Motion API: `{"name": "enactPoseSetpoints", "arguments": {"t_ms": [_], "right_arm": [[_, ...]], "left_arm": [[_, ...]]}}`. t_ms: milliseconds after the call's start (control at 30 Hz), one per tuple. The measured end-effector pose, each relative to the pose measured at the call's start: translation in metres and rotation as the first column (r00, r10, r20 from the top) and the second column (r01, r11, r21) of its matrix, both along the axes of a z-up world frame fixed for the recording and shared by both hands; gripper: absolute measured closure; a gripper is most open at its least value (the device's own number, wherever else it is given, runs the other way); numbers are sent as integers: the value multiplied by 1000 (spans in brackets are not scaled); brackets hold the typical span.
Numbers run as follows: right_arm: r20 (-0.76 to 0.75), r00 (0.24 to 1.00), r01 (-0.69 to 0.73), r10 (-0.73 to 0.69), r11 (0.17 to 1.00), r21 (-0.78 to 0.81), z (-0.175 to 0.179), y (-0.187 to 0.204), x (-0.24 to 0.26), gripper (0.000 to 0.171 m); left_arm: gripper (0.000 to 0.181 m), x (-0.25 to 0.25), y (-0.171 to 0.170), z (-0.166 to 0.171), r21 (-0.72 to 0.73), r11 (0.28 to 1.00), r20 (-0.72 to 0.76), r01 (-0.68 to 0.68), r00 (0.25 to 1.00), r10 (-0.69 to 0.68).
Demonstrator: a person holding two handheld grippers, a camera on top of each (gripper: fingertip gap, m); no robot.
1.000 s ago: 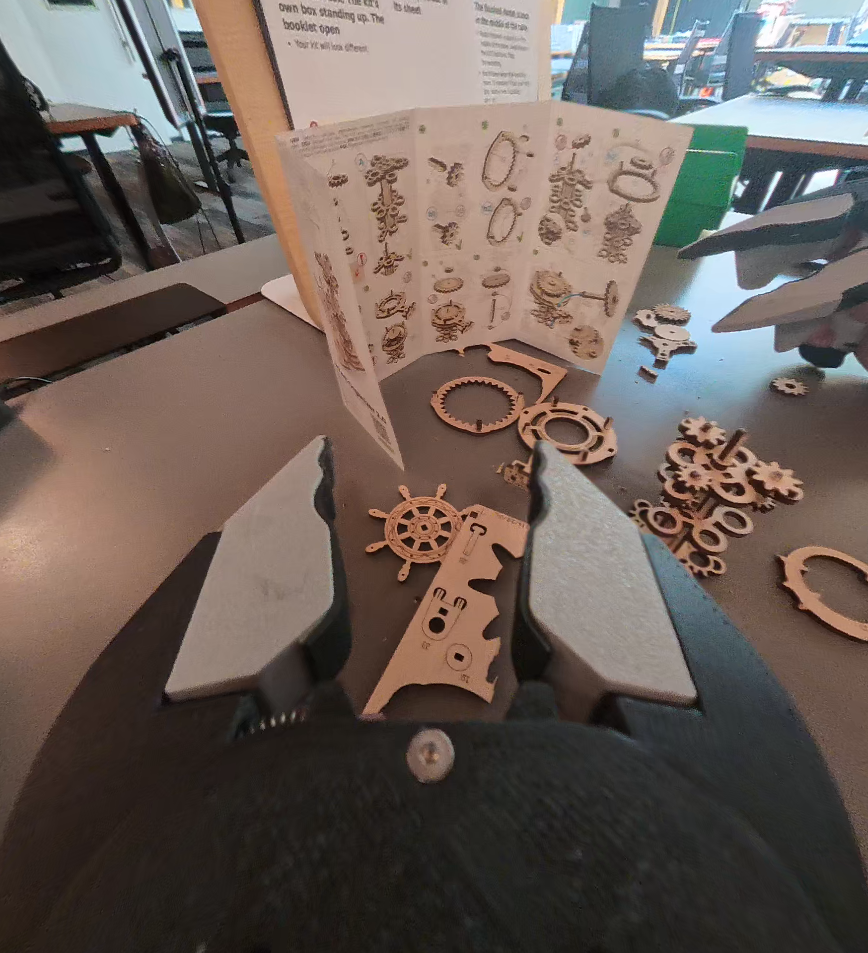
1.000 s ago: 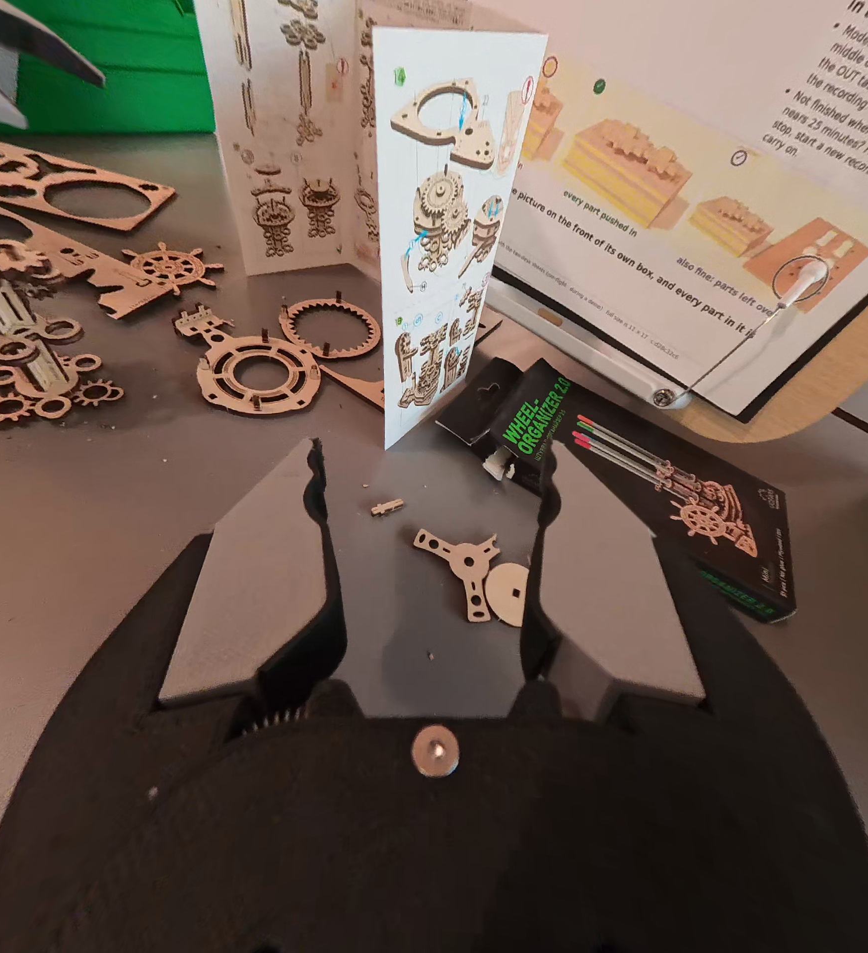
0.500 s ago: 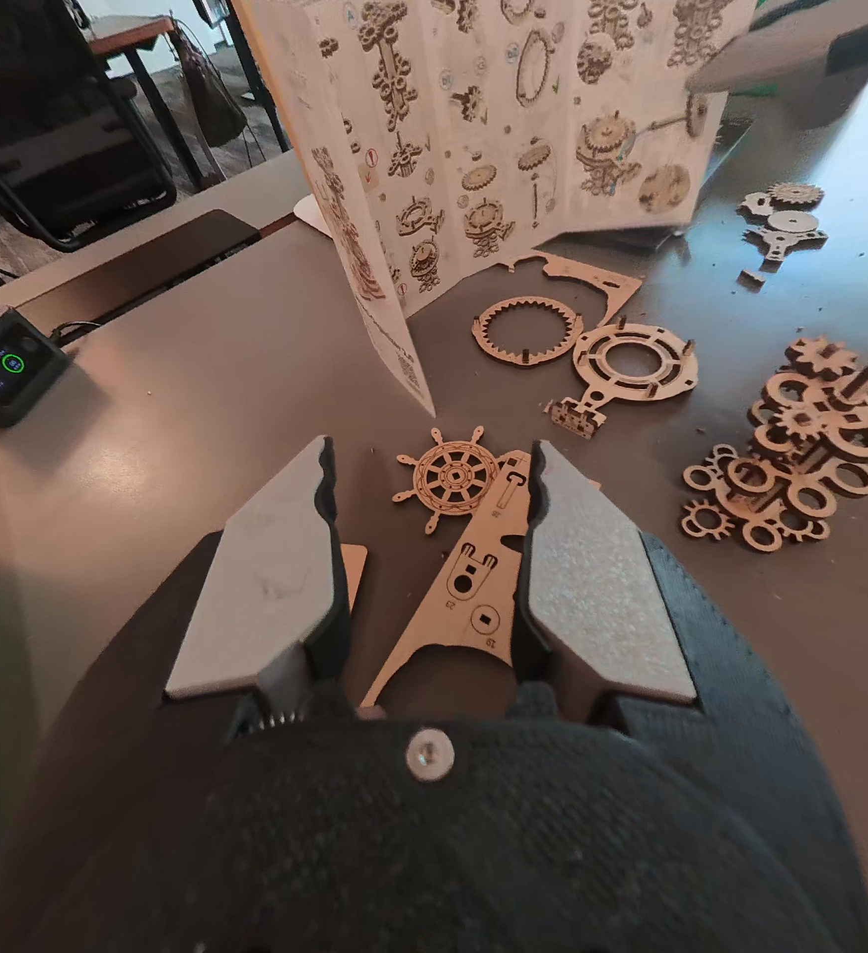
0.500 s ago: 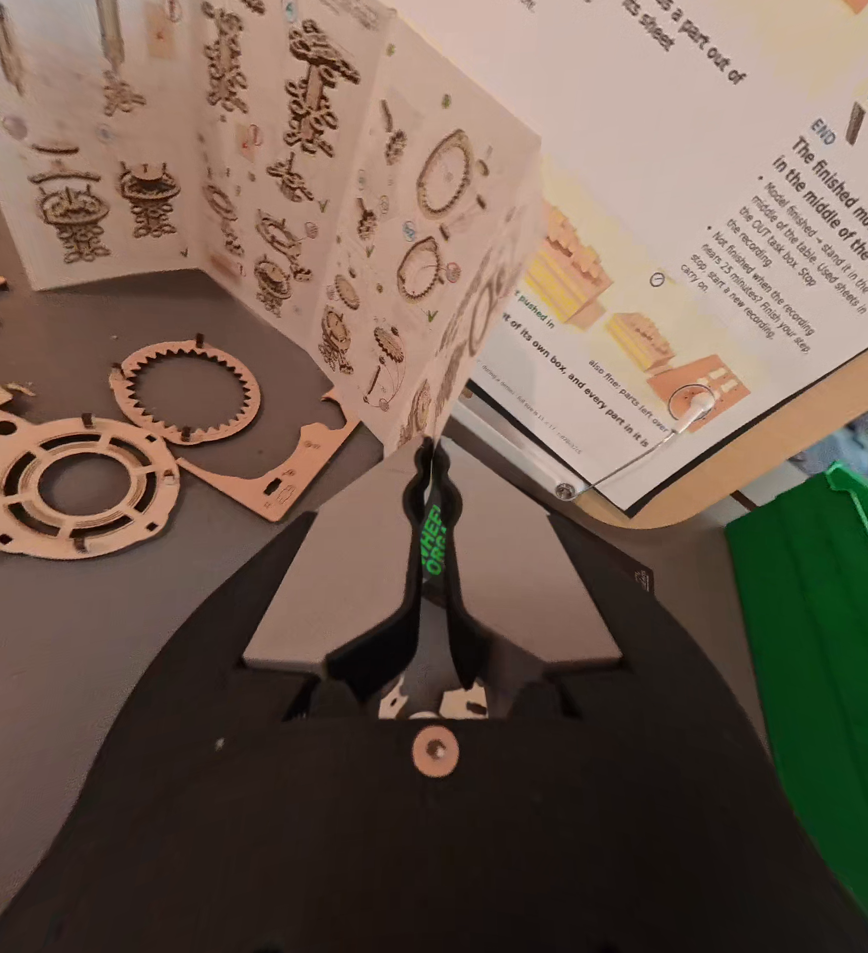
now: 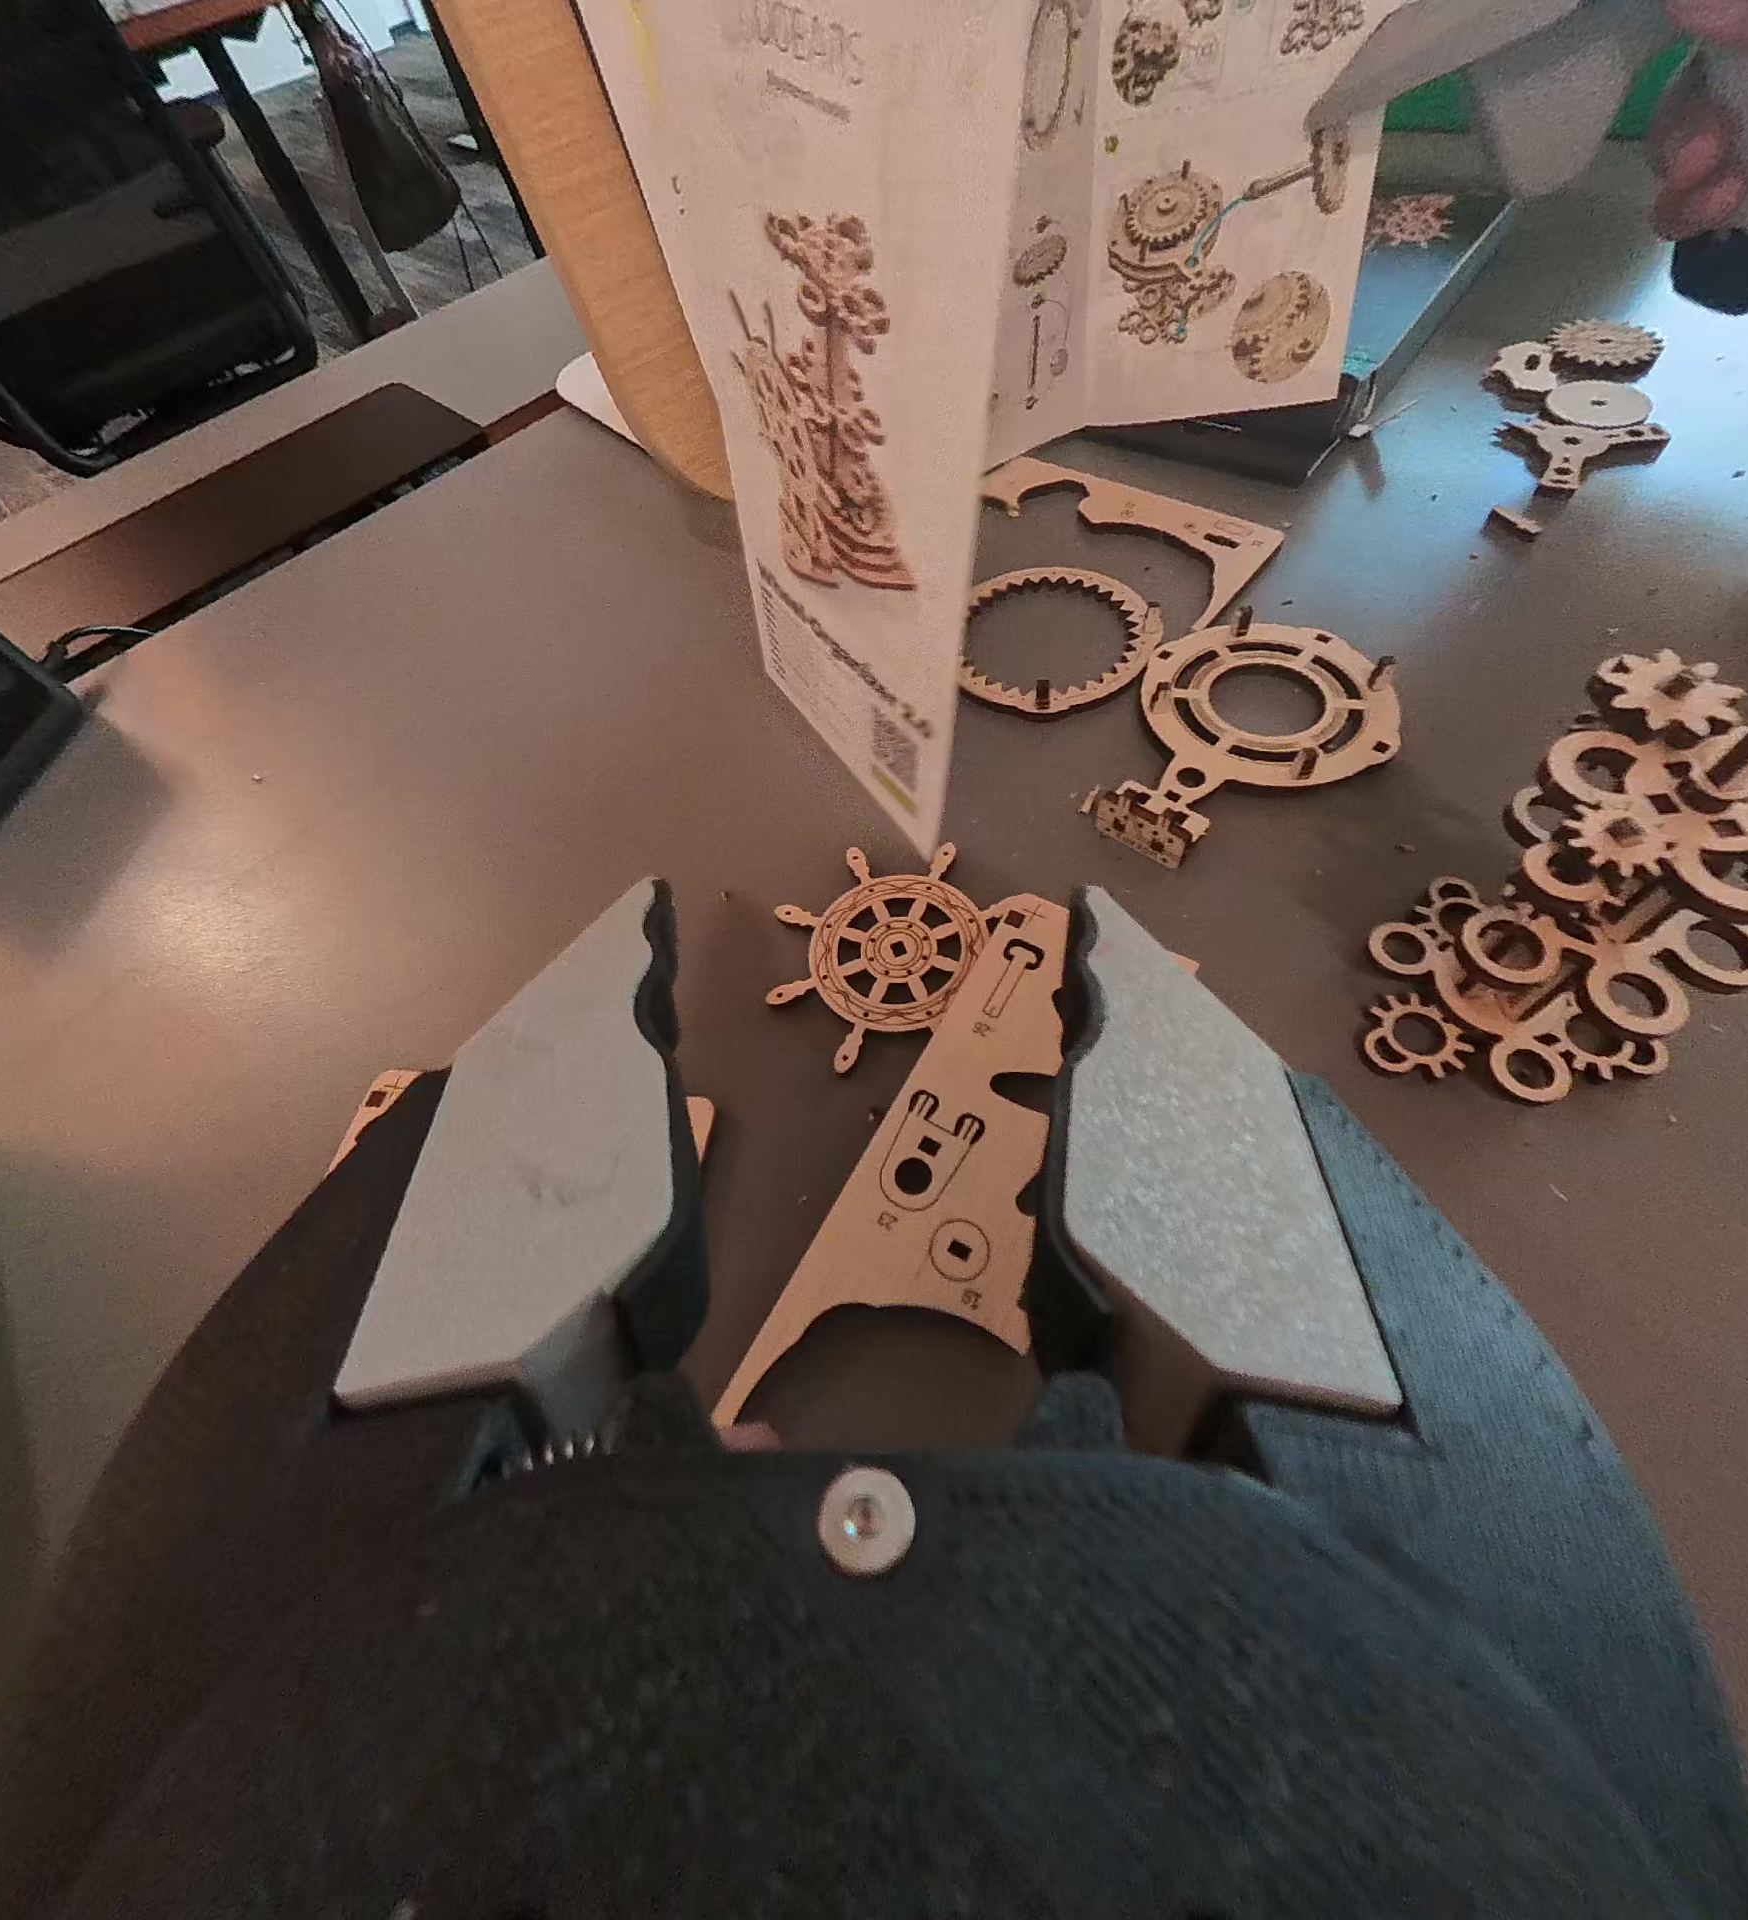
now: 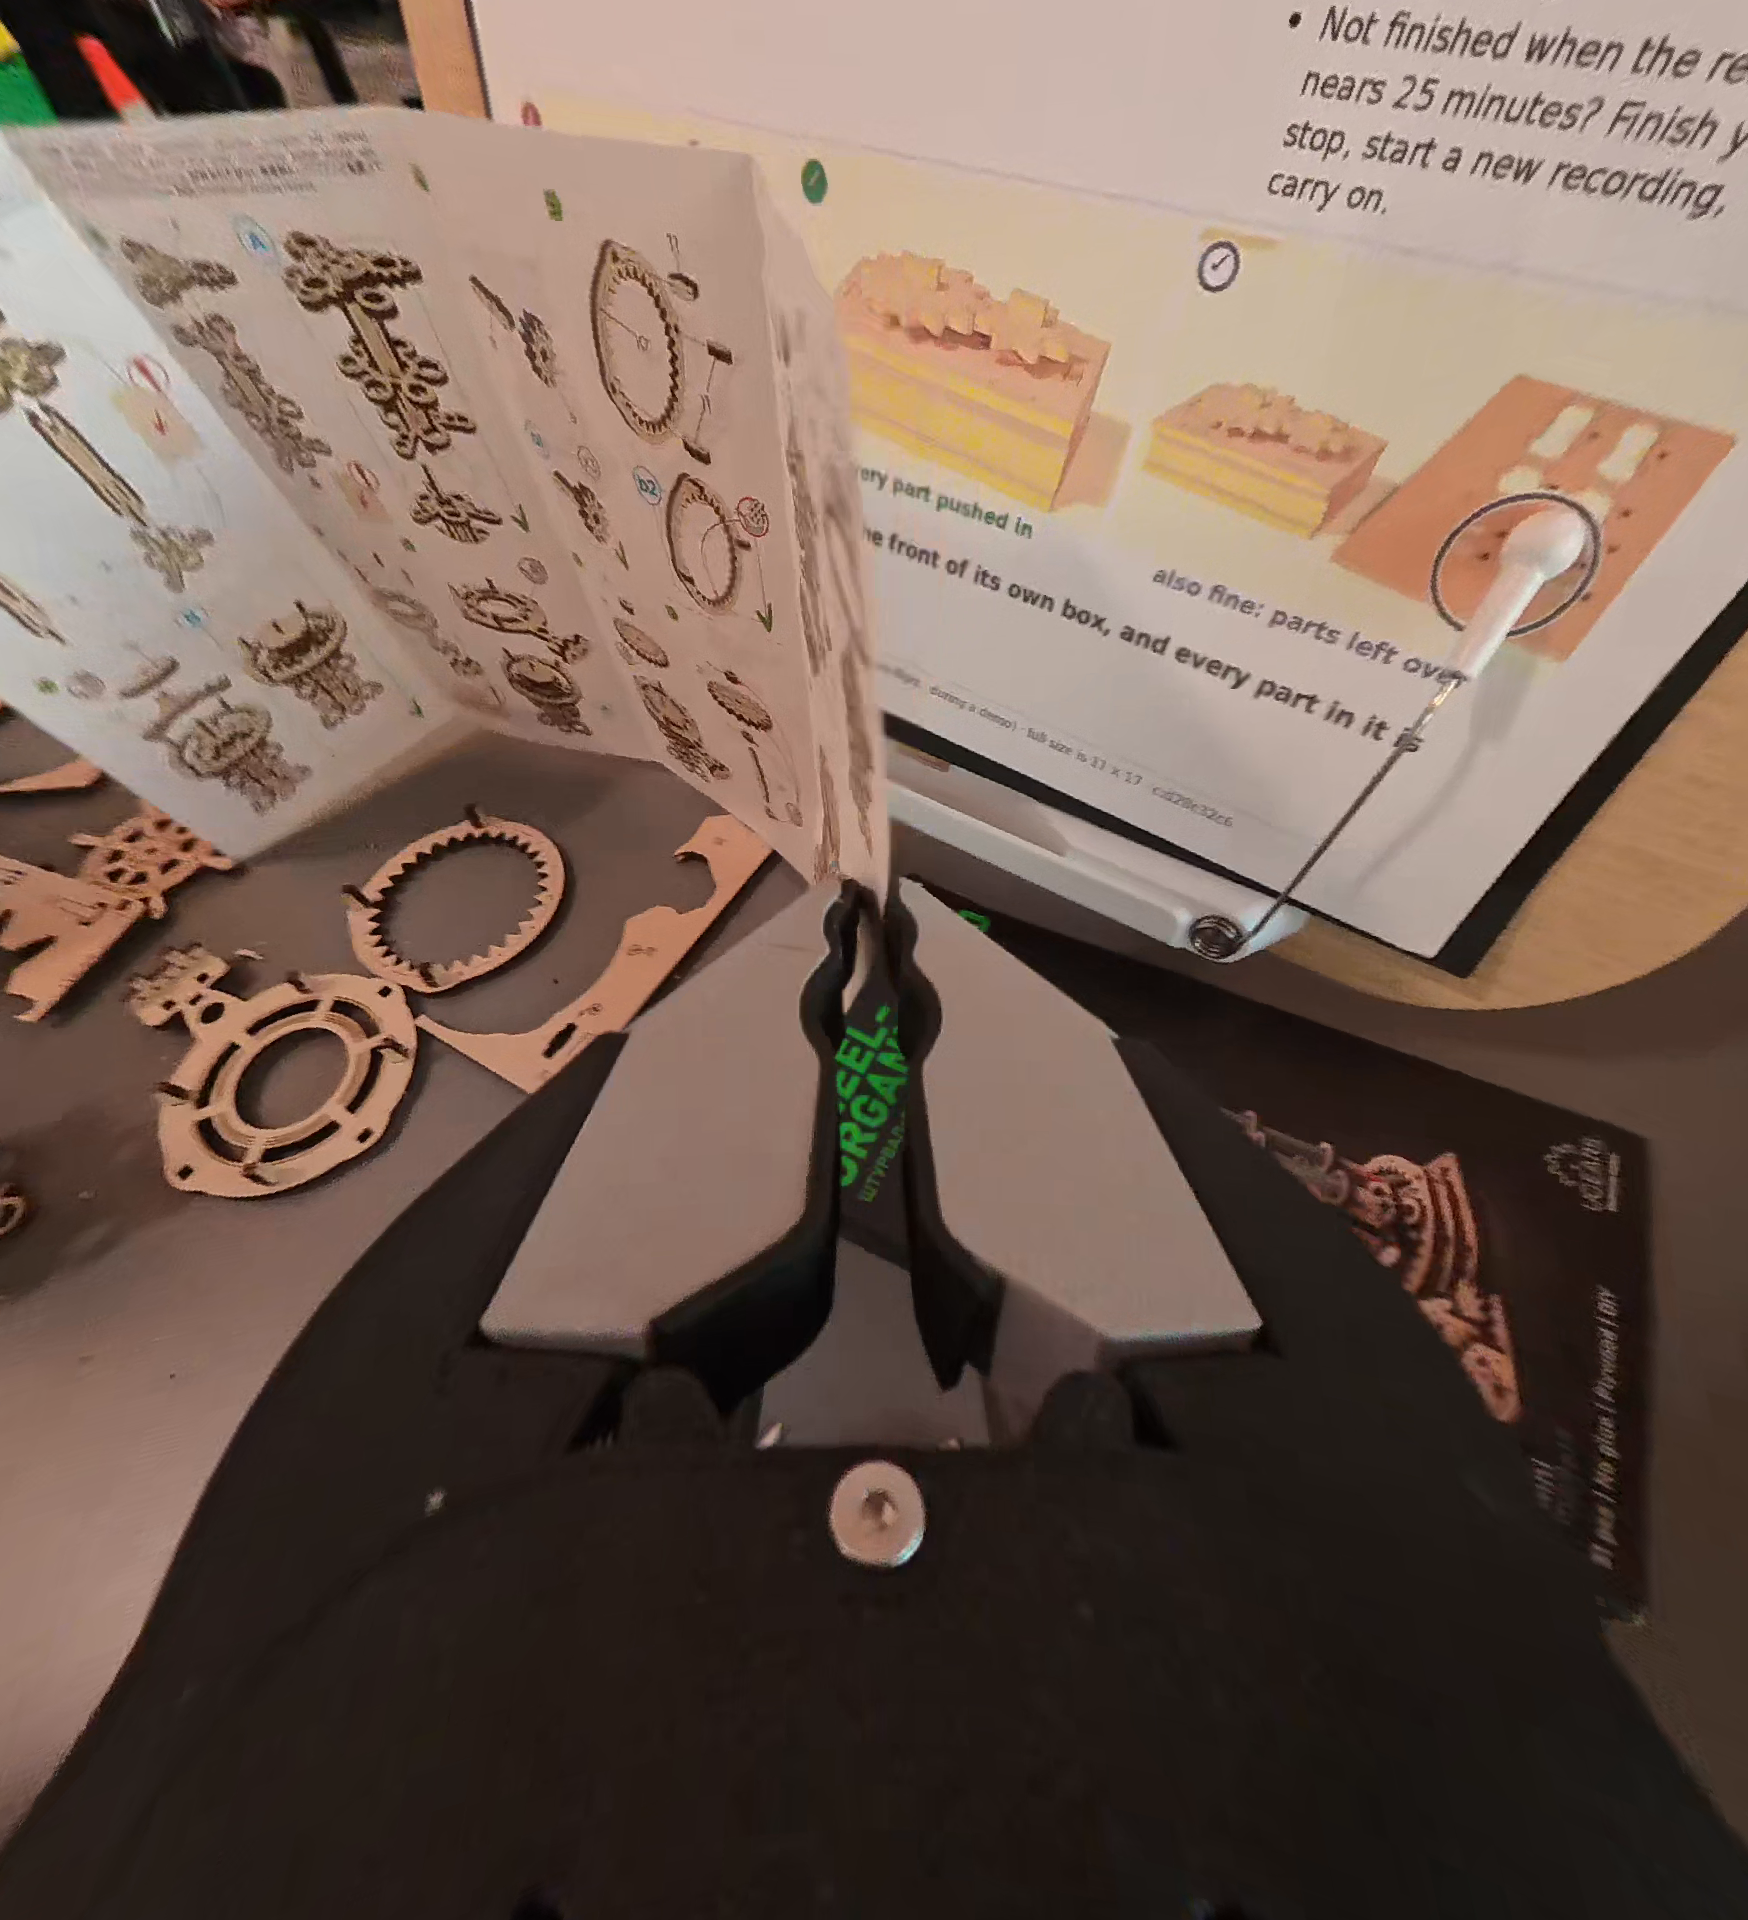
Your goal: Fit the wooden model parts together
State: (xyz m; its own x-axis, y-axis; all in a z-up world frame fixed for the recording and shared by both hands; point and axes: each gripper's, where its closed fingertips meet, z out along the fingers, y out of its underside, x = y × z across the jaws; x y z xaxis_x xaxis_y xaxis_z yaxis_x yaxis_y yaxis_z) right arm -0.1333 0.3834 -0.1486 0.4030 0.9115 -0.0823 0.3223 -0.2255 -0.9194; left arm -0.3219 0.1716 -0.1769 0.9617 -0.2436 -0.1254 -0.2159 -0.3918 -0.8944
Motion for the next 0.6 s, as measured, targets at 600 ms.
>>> {"name": "enactPoseSetpoints", "arguments": {"t_ms": [600], "right_arm": [[19,999,-27,27,999,39,1,-10,-9,163]], "left_arm": [[109,2,-1,-1,-2,1000,-4,5,1000,-5]]}}
